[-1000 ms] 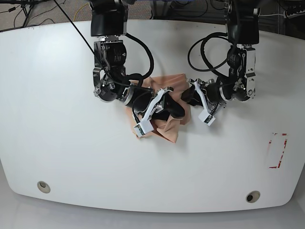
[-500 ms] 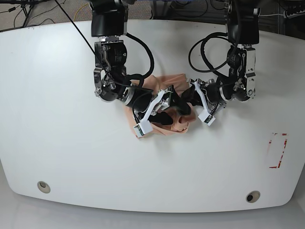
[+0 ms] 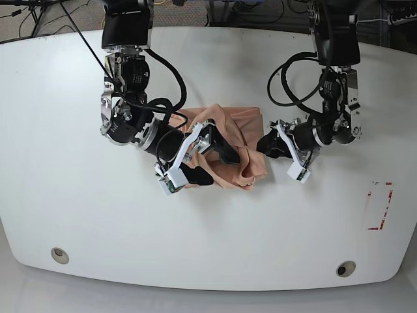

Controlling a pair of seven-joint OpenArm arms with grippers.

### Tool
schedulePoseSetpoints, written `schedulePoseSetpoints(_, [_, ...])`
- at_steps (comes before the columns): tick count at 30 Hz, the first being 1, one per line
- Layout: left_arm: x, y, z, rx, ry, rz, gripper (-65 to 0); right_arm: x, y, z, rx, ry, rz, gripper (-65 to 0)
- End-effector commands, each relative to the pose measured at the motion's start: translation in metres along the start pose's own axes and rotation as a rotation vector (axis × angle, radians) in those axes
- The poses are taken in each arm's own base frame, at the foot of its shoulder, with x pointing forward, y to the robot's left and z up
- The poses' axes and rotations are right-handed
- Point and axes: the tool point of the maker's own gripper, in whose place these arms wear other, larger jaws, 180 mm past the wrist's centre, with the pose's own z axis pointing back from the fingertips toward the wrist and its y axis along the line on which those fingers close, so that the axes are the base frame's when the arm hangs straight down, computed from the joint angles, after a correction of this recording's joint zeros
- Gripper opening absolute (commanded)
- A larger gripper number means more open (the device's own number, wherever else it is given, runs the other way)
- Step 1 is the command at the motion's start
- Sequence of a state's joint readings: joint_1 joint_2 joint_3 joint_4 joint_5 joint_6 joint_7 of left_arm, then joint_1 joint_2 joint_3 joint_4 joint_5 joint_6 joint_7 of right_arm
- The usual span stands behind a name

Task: Layout the t-shirt on the table in an organized manner, then fold the t-shirt properly
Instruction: 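Press the bundled shirt together, then open and lift the left gripper away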

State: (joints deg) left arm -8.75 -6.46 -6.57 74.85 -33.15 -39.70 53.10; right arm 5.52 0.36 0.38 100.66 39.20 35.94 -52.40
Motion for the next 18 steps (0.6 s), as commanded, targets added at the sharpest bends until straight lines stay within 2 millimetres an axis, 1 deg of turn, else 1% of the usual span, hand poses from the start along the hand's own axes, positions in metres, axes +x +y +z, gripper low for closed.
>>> schedulePoseSetpoints(1, [0.032, 0.007, 0.017, -0.014, -0.097, -0.016, -49.0, 0.005, -0.002, 0.008, 0.0, -0.021, 0.02, -18.5])
schedulePoseSetpoints(5, [0.041, 0.013, 0.031, -0.033, -0.141, 0.005, -49.0, -0.007, -0.007, 0.015, -0.015, 0.013, 0.02, -18.5])
schedulePoseSetpoints(8, [0.044, 0.023, 0.047, -0.029, -0.161, 0.011, -49.0, -0.018, -0.008, 0.019, -0.021, 0.037, 0.007, -19.5])
schedulePoseSetpoints(12, [0.053, 0.05, 0.082, 0.016, -0.198, 0.016, -49.0, -0.03, -0.011, 0.022, -0.032, 0.065, -0.001, -22.4])
schedulePoseSetpoints(16, [0.049, 0.072, 0.111, 0.072, -0.219, 0.04, -49.0, -0.051, -0.016, 0.022, -0.062, 0.121, -0.012, -24.4])
schedulePoseSetpoints(17, [0.049, 0.083, 0.125, 0.105, -0.233, 0.049, -49.0, -0.057, -0.018, 0.02, -0.074, 0.142, -0.007, -25.0])
schedulePoseSetpoints(18, [0.049, 0.088, 0.133, 0.121, -0.239, 0.052, -49.0, -0.062, -0.017, 0.017, -0.076, 0.157, -0.009, -25.0])
